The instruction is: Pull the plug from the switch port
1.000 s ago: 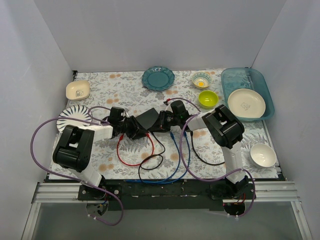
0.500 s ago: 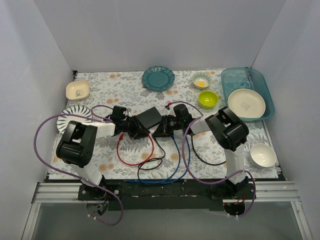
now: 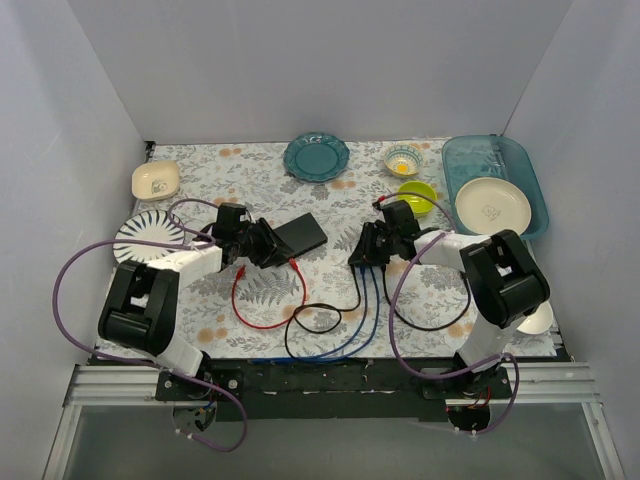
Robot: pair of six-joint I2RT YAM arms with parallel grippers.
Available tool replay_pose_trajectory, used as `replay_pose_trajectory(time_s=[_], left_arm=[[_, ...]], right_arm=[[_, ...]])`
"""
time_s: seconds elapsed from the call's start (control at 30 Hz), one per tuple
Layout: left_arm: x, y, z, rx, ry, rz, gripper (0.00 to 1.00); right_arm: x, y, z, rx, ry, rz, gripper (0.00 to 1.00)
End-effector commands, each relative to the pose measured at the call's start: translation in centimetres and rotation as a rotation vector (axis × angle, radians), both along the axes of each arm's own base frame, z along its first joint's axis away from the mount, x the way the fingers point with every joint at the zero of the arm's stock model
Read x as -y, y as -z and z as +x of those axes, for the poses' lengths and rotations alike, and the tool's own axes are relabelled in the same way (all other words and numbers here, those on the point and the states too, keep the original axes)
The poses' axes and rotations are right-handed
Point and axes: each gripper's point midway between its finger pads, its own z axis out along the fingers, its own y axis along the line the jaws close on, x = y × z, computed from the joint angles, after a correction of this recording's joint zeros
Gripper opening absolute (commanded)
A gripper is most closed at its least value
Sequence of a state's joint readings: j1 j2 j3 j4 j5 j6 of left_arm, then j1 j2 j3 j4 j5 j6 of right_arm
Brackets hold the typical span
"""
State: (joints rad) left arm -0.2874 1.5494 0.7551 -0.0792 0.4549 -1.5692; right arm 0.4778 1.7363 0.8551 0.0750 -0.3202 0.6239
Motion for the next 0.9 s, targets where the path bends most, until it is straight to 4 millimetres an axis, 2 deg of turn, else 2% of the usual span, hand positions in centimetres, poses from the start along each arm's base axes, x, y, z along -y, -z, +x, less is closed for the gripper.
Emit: replay_pose_trajectory(time_s=[0.0, 0.03, 0.07, 0.13, 0.17, 0.23, 0.27, 0.5, 0.87], left_arm=[[-1.1, -2.9, 1.6, 0.102, -0.06, 0.035, 0.38], [-1.1, -3.1, 1.9, 0.106, -0.065, 0.037, 0.38], [-1.3, -3.0, 2.0, 0.102, -0.075, 0.045, 0.38], [-1.7, -2.7, 2.4, 0.093, -0.098, 0.071, 0.39], [-1.9, -2.1, 2.5, 0.077, -0.106, 0.085, 0.39], [-2.3, -1.6, 2.7, 0.054, -0.121, 0.106, 0.38], [-2.4, -0.9, 2.7, 0.036, -0.124, 0.114, 0.38], [-3.0, 2.1, 2.4, -0.051, -0.123, 0.151, 0.37], [-3.4, 3.5, 1.6, -0.087, -0.108, 0.164, 0.36]], right_arm=[[-3.3, -3.9, 0.9, 0.161, -0.094, -0.028, 0.49], [-4.2, -4.7, 1.2, 0.18, -0.108, -0.012, 0.51], [-6.3, -6.0, 1.5, 0.203, -0.152, 0.023, 0.54], [-8.3, -6.6, 1.2, 0.199, -0.201, 0.054, 0.55], [-10.0, -6.7, 1.3, 0.198, -0.235, 0.069, 0.55], [-11.3, -6.2, 0.9, 0.163, -0.271, 0.089, 0.55], [-12.0, -5.2, 0.8, 0.139, -0.281, 0.093, 0.55], [-13.2, -1.8, -0.6, 0.016, -0.288, 0.152, 0.52], [-15.5, -0.4, -0.6, -0.054, -0.295, 0.217, 0.47]])
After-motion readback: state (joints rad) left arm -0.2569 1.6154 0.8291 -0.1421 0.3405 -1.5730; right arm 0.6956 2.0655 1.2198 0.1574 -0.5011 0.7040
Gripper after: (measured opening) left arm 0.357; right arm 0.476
